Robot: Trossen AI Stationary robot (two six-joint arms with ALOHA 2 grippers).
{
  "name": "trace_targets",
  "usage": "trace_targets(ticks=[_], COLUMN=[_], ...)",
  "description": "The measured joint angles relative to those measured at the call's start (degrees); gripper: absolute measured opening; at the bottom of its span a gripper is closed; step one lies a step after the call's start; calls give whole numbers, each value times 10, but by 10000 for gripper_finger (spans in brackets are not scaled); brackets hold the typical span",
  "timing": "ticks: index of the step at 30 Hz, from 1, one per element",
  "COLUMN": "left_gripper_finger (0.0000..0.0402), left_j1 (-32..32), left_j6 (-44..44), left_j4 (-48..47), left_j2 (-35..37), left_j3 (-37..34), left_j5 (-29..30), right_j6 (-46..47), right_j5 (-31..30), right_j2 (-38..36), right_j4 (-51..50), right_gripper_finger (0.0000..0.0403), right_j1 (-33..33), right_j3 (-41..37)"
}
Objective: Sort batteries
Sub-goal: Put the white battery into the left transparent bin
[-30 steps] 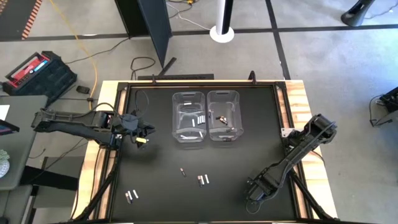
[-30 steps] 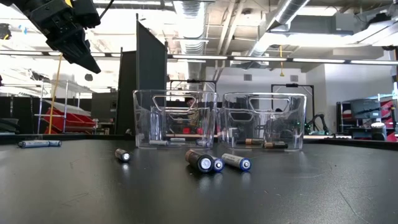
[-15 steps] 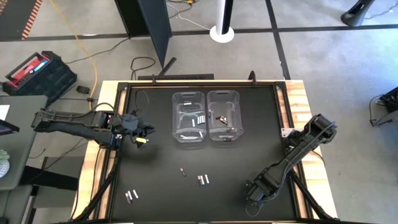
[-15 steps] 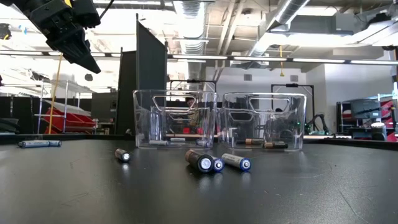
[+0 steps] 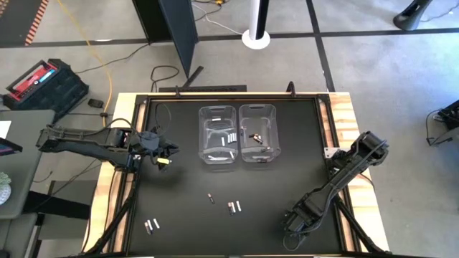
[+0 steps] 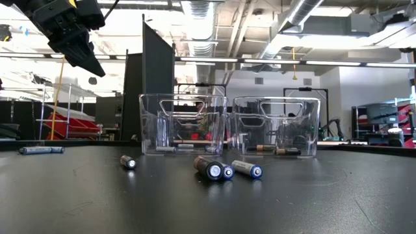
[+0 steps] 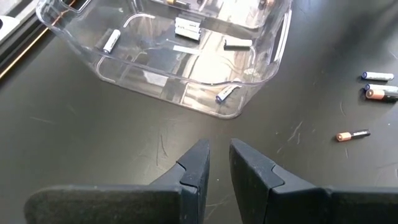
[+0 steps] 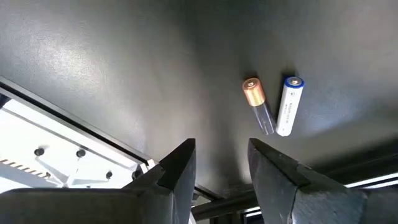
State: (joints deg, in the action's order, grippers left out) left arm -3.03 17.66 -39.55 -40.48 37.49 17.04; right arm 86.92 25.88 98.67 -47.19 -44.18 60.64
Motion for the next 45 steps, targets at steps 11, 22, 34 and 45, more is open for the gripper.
trace_targets(ticks=[11,22,34,45], left_gripper_finger=[56,56,56,56], left_j1=[0,0,0,0], left_j6=[12,32,32,56], left_j4=[0,0,0,0], left_j2=[0,0,0,0], left_j3=[0,0,0,0], left_j5=[0,0,0,0], right_j6=[0,0,0,-13], right_j5=[-1,-4,-5,-6], right_j2=[0,0,0,0], right_j4=[-6,-33,-69,-34], right_gripper_finger=[163,163,163,163], right_j1=[0,0,12,35], right_j3=[0,0,-15,-54])
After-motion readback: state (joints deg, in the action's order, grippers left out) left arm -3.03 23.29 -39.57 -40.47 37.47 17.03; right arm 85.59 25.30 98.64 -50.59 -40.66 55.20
